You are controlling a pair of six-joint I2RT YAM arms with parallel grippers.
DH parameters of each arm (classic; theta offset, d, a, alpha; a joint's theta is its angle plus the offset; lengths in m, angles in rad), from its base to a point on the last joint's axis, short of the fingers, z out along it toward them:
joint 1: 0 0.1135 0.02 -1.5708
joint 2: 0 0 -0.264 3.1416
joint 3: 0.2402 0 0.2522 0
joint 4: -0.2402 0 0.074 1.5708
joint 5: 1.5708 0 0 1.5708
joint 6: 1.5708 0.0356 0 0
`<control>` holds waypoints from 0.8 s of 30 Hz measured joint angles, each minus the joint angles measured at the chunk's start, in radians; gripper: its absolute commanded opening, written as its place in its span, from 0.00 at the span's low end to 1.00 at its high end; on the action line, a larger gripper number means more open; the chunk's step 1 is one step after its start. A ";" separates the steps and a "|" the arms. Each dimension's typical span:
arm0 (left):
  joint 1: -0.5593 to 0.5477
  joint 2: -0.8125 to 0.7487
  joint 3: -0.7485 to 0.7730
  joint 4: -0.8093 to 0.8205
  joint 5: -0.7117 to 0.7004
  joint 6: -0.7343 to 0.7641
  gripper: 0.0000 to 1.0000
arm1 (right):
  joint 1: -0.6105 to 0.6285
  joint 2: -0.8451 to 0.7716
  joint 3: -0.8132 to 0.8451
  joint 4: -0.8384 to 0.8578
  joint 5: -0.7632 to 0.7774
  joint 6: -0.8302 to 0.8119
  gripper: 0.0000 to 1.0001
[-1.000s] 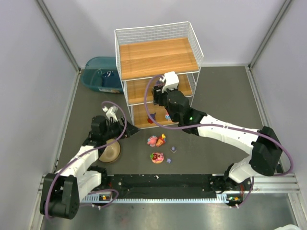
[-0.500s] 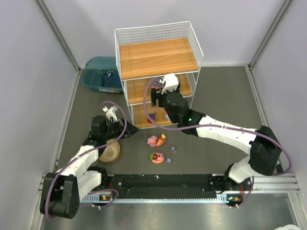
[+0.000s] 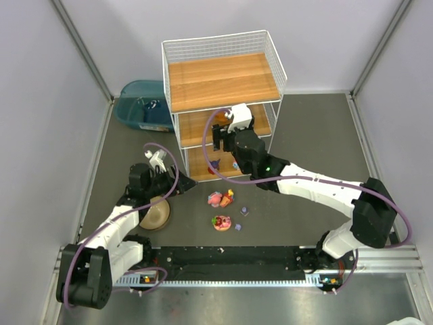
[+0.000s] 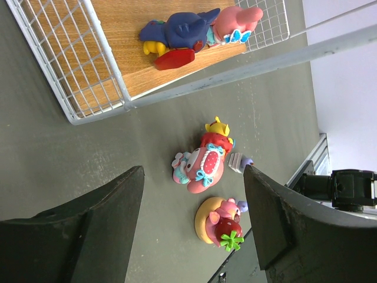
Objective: Place and organize the plastic toys onto the shelf
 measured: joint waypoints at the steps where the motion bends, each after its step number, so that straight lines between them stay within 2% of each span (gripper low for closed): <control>1: 0.000 0.000 0.000 0.000 0.000 0.000 0.74 | 0.000 0.000 0.000 0.000 0.000 0.000 0.78; 15: 0.000 -0.001 0.000 0.000 0.000 0.000 0.74 | 0.000 -0.068 -0.080 0.035 -0.009 0.036 0.78; 18: 0.000 -0.001 0.000 0.000 0.000 0.000 0.74 | 0.000 -0.100 -0.115 0.049 -0.009 0.061 0.82; 24: 0.000 -0.012 0.000 -0.001 0.000 0.000 0.75 | -0.014 -0.139 -0.172 0.140 -0.017 0.111 0.81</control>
